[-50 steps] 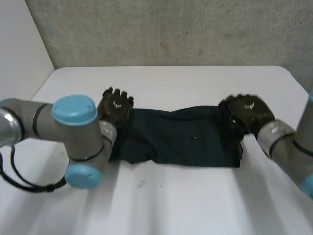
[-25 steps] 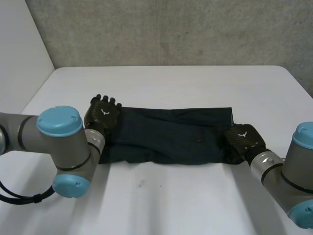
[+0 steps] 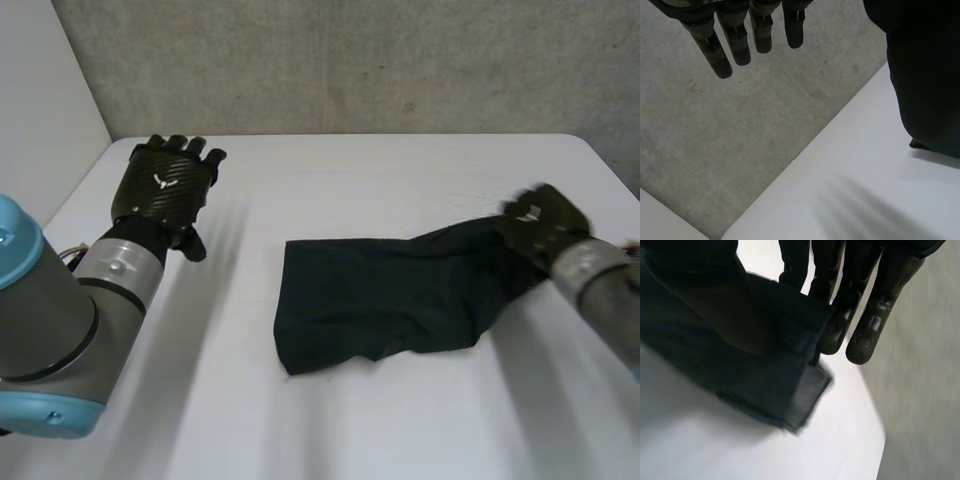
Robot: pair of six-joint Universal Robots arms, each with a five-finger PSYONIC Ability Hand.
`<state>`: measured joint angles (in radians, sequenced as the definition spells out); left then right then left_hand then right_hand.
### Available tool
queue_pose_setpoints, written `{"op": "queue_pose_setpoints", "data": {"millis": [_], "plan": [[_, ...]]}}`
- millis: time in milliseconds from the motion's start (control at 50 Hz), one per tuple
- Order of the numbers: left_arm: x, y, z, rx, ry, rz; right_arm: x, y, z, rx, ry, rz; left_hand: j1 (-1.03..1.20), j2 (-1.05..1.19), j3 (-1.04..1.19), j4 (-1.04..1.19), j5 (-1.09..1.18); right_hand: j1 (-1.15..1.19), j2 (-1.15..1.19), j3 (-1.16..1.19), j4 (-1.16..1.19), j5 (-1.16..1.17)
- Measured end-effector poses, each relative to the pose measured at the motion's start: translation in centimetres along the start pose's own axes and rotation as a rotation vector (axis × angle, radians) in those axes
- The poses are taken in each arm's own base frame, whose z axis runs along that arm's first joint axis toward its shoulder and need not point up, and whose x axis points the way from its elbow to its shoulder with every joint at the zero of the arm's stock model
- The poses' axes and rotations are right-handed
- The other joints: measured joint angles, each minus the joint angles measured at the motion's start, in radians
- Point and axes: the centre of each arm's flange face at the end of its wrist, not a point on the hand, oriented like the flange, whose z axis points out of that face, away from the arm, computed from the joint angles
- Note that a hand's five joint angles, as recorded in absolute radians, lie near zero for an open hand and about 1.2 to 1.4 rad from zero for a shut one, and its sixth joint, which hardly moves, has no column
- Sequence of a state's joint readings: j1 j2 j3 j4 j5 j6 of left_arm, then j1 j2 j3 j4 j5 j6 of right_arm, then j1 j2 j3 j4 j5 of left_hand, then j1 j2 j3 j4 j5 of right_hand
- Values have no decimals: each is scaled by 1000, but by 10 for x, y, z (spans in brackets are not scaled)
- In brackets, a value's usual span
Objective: Fold the shorts.
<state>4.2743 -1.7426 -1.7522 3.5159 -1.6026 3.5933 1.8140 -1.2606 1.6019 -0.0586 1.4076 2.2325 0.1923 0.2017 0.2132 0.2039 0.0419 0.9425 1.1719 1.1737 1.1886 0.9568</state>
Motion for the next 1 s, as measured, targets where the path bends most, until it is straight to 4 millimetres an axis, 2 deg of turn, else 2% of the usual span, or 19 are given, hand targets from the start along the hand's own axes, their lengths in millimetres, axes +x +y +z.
{"op": "queue_pose_setpoints", "data": {"millis": [20, 40, 80, 120, 200, 280, 300, 320, 340, 360, 400, 440, 520, 560, 660, 740, 760, 840, 1000], "plan": [[0, 0, 0, 0, 0, -3, -3, -6, -1, 19, -7, -10, 0, 0, 0, 0, 0, 7, 0, 0, 0, 3], [-1, 0, -1, -2, -2, -12, -14, -30, -4, 92, -35, -40, 0, 0, 0, 0, 0, 8, 0, 0, 0, 6], [-1, 0, -2, -3, -3, -19, -32, -55, -8, 177, -76, -67, 0, 0, 0, 0, 0, 8, 0, 0, 0, 6], [0, 0, -2, -2, -4, -22, -47, -72, -12, 243, -112, -85, 0, 0, 0, 0, 0, 8, 0, 0, 0, 6], [-1, -3, -1, 8, -11, -27, -115, -119, -36, 467, -303, -132, 0, 0, 0, 0, 0, 9, 0, 0, 1, 6], [-2, -5, 1, 18, -17, -38, -149, -132, -50, 563, -422, -140, 0, 0, 0, 0, 0, 24, -1, 0, 2, 6], [-2, -5, 1, 18, -17, -38, -149, -132, -50, 563, -422, -140, 0, 0, 0, 0, 0, 24, -1, 0, 2, 6], [-4, -9, 3, 29, -23, -57, -166, -136, -56, 604, -498, -121, 0, 0, 0, 0, 0, -113, -189, -176, -187, -139], [-5, -10, 4, 35, -27, -69, -170, -136, -57, 609, -521, -100, 0, 0, 0, 0, 0, -303, -392, -381, -399, -335], [-5, -10, 4, 35, -27, -69, -170, -136, -57, 609, -521, -100, 0, 0, 0, 0, 0, -303, -392, -381, -399, -335], [-8, -15, 8, 51, -35, -101, -167, -137, -55, 594, -551, -10, 0, 0, 0, 0, 0, -631, -734, -705, -769, -640], [-10, -19, 11, 65, -40, -126, -157, -137, -50, 570, -549, 83, 0, 0, 0, 0, 0, -731, -916, -906, -935, -836], [-11, -27, 16, 91, -42, -167, -113, -139, -37, 516, -494, 339, 0, 0, 0, 0, 0, -741, -957, -960, -955, -896], [-7, -29, 20, 98, -28, -192, -79, -136, -28, 479, -433, 527, 0, 0, 0, 0, 0, -741, -957, -960, -955, -896], [21, -25, 23, 59, 55, -240, -47, -120, -9, 397, -359, 750, 0, 0, 0, 0, 0, -741, -957, -960, -955, -896], [44, -14, 20, -12, 124, -258, -51, -106, 5, 314, -359, 777, 0, 0, 0, 0, 0, -741, -957, -960, -955, -896], [58, -4, 16, -73, 165, -262, -60, -98, 13, 258, -376, 761, 1, 0, 0, 0, 0, -741, -957, -960, -955, -896], [77, 12, 7, -180, 208, -260, -79, -85, 27, 161, -420, 723, 3, 0, 0, 0, 0, -741, -957, -960, -955, -896], [93, 43, -7, -358, 157, -213, -111, -60, 44, -8, -488, 679, 3, 0, 0, 0, 0, -741, -957, -960, -955, -896]]}}
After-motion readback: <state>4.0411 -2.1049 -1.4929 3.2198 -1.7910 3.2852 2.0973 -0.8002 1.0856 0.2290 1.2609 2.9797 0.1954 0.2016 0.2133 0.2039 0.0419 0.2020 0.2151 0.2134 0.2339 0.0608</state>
